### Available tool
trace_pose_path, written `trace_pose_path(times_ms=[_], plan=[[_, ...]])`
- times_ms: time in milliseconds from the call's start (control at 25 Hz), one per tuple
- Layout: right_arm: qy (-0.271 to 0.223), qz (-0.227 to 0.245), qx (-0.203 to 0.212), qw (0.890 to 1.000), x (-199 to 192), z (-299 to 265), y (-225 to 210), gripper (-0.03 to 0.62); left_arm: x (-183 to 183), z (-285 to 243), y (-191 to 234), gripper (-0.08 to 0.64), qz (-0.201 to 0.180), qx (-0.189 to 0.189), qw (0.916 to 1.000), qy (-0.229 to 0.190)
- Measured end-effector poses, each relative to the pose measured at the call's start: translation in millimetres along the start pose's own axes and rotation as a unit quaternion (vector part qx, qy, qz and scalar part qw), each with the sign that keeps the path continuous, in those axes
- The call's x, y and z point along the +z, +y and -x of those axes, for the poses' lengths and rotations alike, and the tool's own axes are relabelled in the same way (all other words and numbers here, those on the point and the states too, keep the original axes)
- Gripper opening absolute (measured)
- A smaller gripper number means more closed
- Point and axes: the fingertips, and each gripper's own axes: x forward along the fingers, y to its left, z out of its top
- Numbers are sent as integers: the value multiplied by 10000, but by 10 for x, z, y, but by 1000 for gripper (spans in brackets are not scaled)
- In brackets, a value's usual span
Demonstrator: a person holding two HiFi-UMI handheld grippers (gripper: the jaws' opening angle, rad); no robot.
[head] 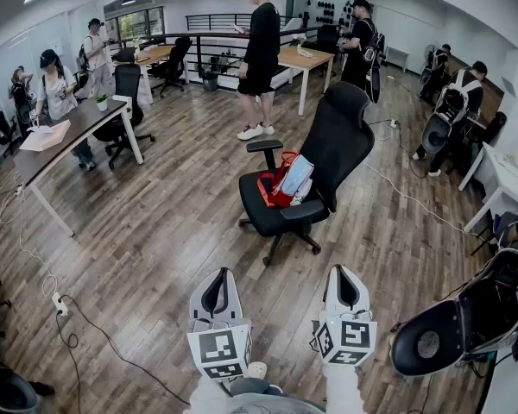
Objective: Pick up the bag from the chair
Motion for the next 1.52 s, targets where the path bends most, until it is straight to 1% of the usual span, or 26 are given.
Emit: trace_pose_path(times_ms=[200, 320, 680, 960, 1240, 1520], plan=[[8, 5, 12, 10000, -17, -16, 11, 11, 38, -17, -20, 6, -45, -37, 10000, -44], [9, -2, 15, 10000, -26, -68, 21, 11, 1, -69, 17, 6, -27, -12, 10000, -14], [-5, -17, -37, 10000, -71, -391, 62, 11, 15, -361, 205, 6, -29, -8, 10000, -42], [70, -37, -124, 9999, -174, -693, 136, 11, -13, -682, 364, 6, -89, -134, 9999, 1], [246, -16, -226, 9994, -237, -977, 26, 11, -54, -1026, 393, 6, -62, -174, 9997, 154], [308, -56, -221, 9993, -377, -1580, -156, 11, -175, -1634, 434, 6, -35, -122, 9996, 257]])
